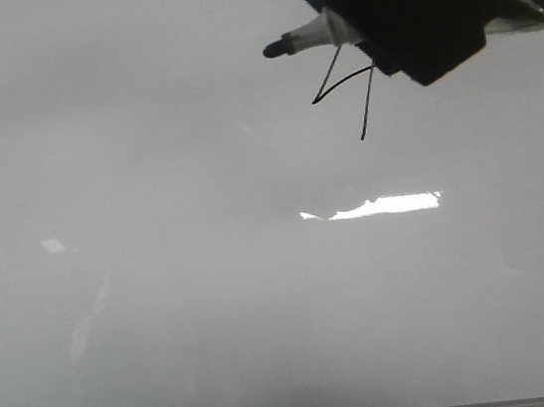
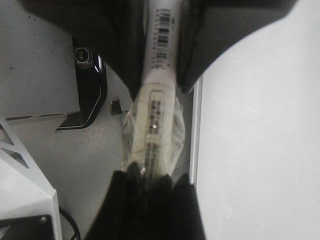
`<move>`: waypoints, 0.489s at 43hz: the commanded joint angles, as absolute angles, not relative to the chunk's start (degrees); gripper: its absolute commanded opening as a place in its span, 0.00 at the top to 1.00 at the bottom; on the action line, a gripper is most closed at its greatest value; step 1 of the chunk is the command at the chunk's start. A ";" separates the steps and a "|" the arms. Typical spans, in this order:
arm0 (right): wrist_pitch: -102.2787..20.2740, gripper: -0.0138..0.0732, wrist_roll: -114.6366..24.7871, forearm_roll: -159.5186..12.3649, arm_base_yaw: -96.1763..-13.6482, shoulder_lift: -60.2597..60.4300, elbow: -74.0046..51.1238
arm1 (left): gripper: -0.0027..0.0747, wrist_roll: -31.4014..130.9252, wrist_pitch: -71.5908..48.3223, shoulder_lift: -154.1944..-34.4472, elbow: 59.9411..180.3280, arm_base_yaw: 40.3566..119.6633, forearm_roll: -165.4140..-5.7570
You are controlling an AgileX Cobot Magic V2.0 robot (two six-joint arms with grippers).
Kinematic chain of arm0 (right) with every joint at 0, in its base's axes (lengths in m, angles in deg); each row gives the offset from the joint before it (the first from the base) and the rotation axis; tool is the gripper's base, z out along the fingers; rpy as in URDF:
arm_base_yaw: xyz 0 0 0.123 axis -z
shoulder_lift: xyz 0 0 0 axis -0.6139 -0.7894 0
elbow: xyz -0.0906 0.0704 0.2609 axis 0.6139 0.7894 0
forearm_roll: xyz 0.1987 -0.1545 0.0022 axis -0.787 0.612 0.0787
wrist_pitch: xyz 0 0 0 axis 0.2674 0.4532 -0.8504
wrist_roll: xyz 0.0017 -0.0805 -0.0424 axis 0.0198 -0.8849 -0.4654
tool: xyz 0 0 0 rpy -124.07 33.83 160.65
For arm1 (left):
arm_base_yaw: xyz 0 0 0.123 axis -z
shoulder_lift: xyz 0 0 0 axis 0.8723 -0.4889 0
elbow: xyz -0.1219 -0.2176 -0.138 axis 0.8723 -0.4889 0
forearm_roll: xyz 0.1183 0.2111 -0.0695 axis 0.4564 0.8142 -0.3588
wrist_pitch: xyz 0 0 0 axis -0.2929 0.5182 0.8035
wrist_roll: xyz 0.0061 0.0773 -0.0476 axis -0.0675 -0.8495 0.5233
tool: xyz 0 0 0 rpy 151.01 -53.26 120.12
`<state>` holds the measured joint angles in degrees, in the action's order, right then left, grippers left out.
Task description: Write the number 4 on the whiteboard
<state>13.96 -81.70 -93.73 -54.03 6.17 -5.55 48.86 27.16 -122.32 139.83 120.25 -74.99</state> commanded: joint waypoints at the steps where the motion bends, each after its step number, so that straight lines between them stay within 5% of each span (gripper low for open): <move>1: 11.44 0.57 -81.60 -96.59 -53.87 6.50 -7.24 | 0.90 49.64 24.06 -120.29 141.92 120.52 -76.42; 7: 9.60 0.36 -80.54 -95.94 -53.34 6.55 -7.24 | 0.90 53.30 27.13 -120.29 142.44 119.53 -71.57; 21: 2.19 0.36 -64.01 -88.74 -46.38 6.46 -7.24 | 0.90 88.58 34.69 -115.87 143.71 108.95 -45.46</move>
